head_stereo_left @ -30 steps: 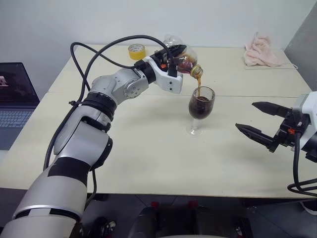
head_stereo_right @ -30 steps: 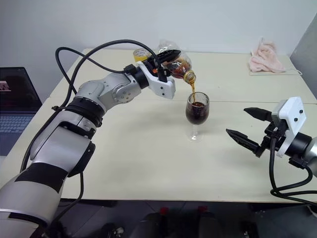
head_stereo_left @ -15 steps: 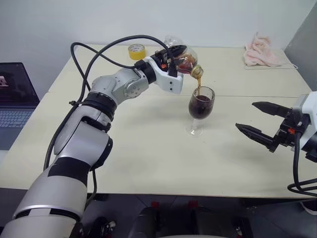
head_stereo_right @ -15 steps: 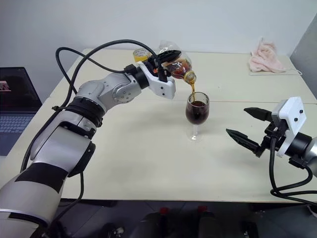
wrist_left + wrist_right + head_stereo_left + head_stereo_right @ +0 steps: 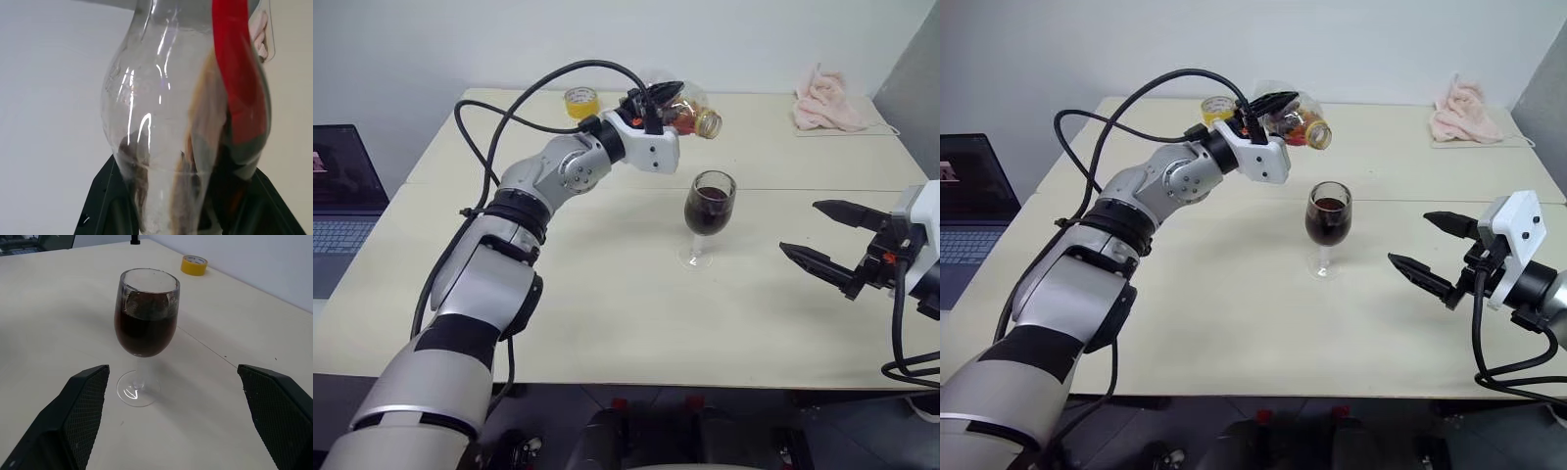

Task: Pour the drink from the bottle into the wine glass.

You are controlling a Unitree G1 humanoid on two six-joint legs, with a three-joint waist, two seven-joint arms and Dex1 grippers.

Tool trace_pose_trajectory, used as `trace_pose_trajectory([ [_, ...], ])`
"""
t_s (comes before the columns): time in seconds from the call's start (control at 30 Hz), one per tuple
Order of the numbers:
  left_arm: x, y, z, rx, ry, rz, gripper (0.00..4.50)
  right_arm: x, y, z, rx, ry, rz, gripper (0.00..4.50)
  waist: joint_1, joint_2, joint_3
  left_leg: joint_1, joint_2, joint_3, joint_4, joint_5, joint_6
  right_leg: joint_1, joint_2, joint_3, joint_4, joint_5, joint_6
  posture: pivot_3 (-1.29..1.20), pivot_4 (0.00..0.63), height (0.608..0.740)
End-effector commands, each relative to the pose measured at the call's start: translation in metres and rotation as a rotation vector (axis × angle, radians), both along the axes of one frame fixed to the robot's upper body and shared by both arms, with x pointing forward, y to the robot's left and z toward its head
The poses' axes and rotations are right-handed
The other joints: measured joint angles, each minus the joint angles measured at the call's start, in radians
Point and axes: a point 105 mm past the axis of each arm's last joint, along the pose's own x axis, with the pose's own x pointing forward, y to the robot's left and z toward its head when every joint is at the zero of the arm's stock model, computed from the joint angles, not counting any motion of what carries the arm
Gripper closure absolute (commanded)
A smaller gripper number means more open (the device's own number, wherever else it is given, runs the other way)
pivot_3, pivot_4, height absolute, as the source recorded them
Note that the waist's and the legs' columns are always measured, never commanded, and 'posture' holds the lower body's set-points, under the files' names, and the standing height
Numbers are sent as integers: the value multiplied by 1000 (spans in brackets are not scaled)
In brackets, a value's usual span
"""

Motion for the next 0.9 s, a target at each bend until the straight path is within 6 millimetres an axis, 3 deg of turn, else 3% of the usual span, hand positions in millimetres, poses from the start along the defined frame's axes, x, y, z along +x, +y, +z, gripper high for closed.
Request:
trace_pose_trajectory([
  [0.03, -7, 0, 24, -181, 50, -68, 2787, -1, 0, 6, -21, -34, 1, 0, 0, 0, 0, 0, 0, 0, 0, 0, 0, 0, 0, 0, 0, 0, 0, 0, 150, 740],
  [0.2, 4, 30, 17, -556, 352, -95, 2787, -2, 2, 5, -23, -29, 7, 0, -11, 1, -1, 0, 0, -2, 0, 0, 0, 0, 0, 0, 0, 0, 0, 0, 150, 740],
  [0.33, 7, 58, -10, -674, 512, -34, 2787, -3, 5, 6, -20, -24, 29, 0, -21, 2, -1, 1, 1, -2, 0, 0, 0, 0, 1, 0, 1, 0, 0, 0, 150, 740],
  [0.47, 7, 98, -51, -844, 670, 112, 2787, -1, 10, 15, 9, -47, 77, 0, -29, 2, -1, 1, 1, -2, 0, 0, 0, 0, 1, 0, 1, 0, 0, 0, 150, 740],
  [0.63, -5, 139, -81, -1000, 714, 299, 2787, 4, 13, 22, 19, -53, 122, 0, -26, 2, -1, 1, 1, -3, 1, 0, 0, 0, 0, 0, 0, 0, 0, 0, 150, 740],
  [0.9, -23, 189, -108, -1185, 673, 530, 2787, 10, 23, 32, 36, -68, 200, 0, -10, 1, -2, 0, 1, -2, 1, 0, 0, 1, -1, 1, -1, 0, 0, 0, 150, 740],
])
